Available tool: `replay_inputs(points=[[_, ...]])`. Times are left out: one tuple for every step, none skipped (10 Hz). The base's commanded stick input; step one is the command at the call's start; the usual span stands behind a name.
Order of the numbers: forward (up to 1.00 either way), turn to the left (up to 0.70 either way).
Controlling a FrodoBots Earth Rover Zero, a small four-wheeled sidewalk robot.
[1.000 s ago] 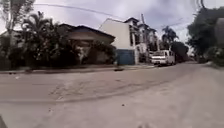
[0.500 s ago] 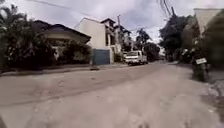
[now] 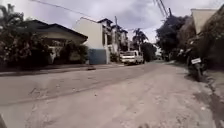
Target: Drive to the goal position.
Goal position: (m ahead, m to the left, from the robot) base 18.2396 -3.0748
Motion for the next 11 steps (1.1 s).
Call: replay_inputs(points=[[0.60, -0.25], [0.70, -0.33], [0.70, -0.34], [0.70, -0.34], [0.70, -0.34], [0.70, -0.34], [0.70, -0.34], [0.70, -0.34], [0.70, -0.34], [0.70, -0.34], [0.70, -0.34]])
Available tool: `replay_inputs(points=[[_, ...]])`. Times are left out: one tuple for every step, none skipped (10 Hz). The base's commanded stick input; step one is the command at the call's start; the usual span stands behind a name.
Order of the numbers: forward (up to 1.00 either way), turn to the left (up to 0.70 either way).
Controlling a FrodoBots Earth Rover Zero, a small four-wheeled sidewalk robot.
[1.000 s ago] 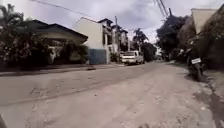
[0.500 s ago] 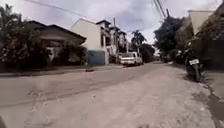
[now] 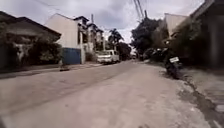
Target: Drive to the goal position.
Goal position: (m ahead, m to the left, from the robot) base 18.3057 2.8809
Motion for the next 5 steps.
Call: replay_inputs(points=[[0.70, -0.34], [0.70, -0.34], [0.70, -0.34], [0.70, -0.06], [0.70, 0.00]])
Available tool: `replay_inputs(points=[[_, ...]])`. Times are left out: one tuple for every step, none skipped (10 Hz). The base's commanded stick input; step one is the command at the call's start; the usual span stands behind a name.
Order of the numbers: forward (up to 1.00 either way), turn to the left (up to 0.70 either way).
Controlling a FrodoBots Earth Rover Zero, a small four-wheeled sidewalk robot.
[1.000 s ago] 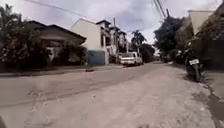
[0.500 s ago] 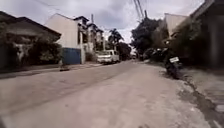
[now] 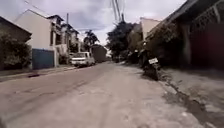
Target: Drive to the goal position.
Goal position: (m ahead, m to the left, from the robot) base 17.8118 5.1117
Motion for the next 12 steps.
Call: replay_inputs(points=[[0.70, 0.00], [0.70, 0.00], [0.70, 0.00], [0.70, 0.00], [0.70, 0.00], [0.70, 0.00], [0.70, 0.00], [0.70, 0.00], [0.70, 0.00], [0.70, 0.00], [0.70, 0.00], [0.70, 0.00]])
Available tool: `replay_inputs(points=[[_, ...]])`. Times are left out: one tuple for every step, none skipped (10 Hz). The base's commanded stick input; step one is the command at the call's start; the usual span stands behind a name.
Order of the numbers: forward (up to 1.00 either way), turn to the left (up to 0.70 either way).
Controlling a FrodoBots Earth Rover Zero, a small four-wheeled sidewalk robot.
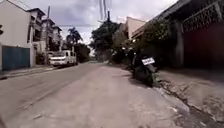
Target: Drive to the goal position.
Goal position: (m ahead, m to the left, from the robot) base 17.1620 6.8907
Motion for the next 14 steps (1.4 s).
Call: replay_inputs(points=[[0.70, 0.00], [0.70, 0.06], [0.70, 0.33], [0.70, 0.02], [0.70, 0.01], [0.70, 0.00], [0.70, 0.00], [0.70, 0.00], [0.70, 0.00], [0.70, 0.00], [0.70, 0.00], [0.70, 0.00], [0.70, 0.00], [0.70, 0.00]])
